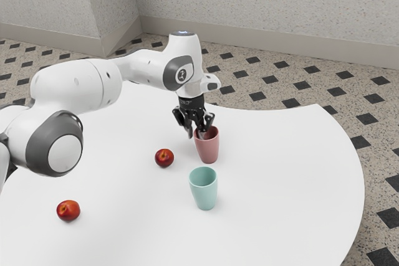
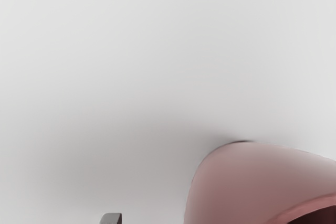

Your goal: Place the left cup onto the right cup

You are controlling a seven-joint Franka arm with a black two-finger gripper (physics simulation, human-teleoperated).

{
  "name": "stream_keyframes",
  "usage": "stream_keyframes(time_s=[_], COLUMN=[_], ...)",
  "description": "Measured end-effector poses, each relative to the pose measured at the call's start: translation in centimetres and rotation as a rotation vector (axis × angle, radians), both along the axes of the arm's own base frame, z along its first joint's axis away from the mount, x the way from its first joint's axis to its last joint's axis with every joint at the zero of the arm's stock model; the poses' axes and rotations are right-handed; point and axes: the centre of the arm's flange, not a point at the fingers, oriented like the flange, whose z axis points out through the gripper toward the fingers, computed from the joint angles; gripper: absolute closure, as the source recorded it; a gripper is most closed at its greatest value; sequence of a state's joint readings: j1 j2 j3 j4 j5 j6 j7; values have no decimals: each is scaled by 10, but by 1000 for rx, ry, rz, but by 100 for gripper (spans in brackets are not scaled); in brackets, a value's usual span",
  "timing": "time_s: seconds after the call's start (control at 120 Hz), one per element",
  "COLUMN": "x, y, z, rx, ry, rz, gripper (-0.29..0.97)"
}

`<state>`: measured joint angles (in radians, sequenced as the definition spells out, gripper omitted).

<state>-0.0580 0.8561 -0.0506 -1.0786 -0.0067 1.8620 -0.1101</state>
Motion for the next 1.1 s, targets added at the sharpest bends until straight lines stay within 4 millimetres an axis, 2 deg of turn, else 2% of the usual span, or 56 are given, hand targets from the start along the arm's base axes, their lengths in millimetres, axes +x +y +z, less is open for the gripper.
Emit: stream_keyframes(time_s=[0.183, 0.492, 0.717, 0.858, 1.1], x=[0, -2, -9, -22, -50], y=[0, -8, -5, -5, -20], z=[1, 12, 68, 99, 148], rx=[1, 9, 29, 34, 41], ry=[-4, -16, -78, -97, -144], rz=[10, 13, 16, 19, 6], gripper=[70, 77, 78, 78, 78])
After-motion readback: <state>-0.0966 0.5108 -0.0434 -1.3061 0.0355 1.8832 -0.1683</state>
